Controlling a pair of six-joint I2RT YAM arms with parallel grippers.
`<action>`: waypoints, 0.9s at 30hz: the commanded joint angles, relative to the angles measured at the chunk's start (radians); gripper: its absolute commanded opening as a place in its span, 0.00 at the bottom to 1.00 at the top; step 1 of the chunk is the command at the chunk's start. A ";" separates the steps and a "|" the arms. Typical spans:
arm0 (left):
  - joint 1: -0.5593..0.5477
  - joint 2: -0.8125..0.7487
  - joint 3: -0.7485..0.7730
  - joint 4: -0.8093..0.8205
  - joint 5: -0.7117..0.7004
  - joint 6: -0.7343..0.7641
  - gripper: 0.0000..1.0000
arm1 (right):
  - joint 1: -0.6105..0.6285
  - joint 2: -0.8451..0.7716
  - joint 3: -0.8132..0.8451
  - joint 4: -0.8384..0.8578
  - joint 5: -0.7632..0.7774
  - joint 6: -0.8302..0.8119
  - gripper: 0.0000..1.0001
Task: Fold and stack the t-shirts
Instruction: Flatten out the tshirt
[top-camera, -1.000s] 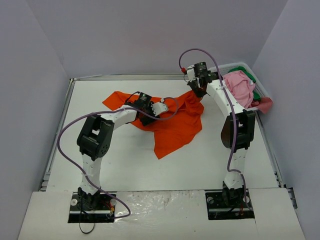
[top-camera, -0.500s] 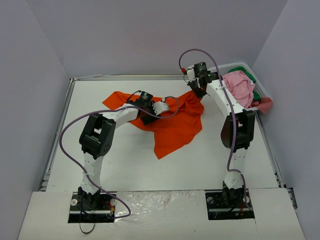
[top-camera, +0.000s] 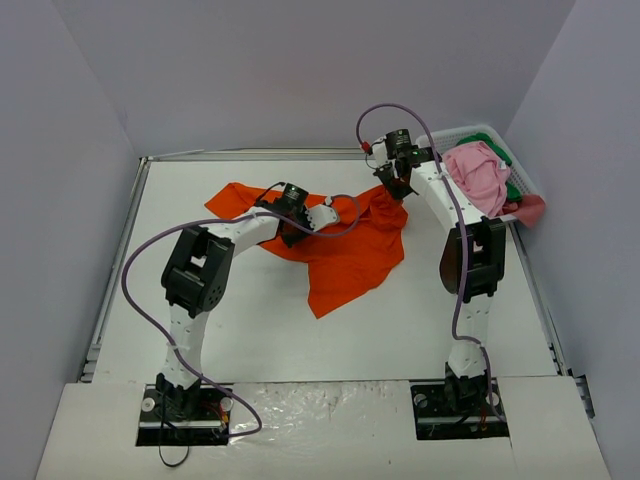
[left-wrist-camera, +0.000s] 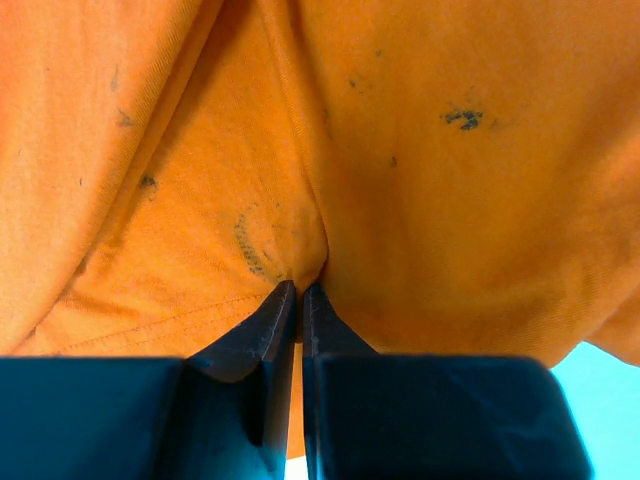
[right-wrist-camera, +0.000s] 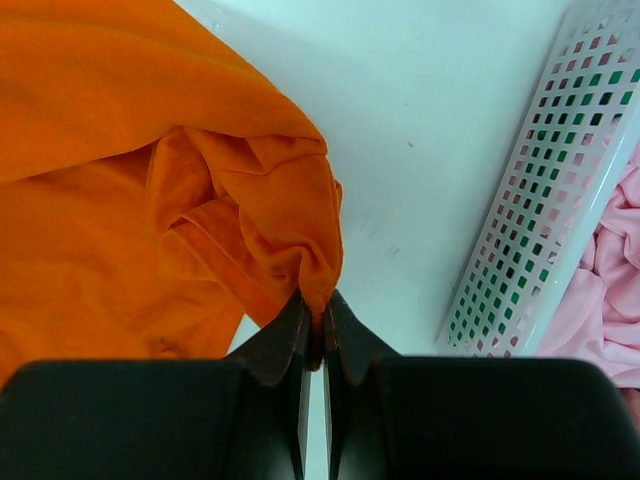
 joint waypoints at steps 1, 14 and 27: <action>-0.006 -0.061 0.039 -0.048 -0.007 -0.011 0.03 | 0.008 -0.007 -0.006 -0.013 0.027 -0.009 0.00; -0.007 -0.139 0.025 -0.071 -0.035 -0.008 0.14 | 0.008 -0.018 -0.008 -0.013 0.035 -0.009 0.00; -0.004 -0.182 0.002 0.105 -0.374 -0.086 0.03 | 0.006 -0.002 0.014 -0.013 0.064 -0.015 0.00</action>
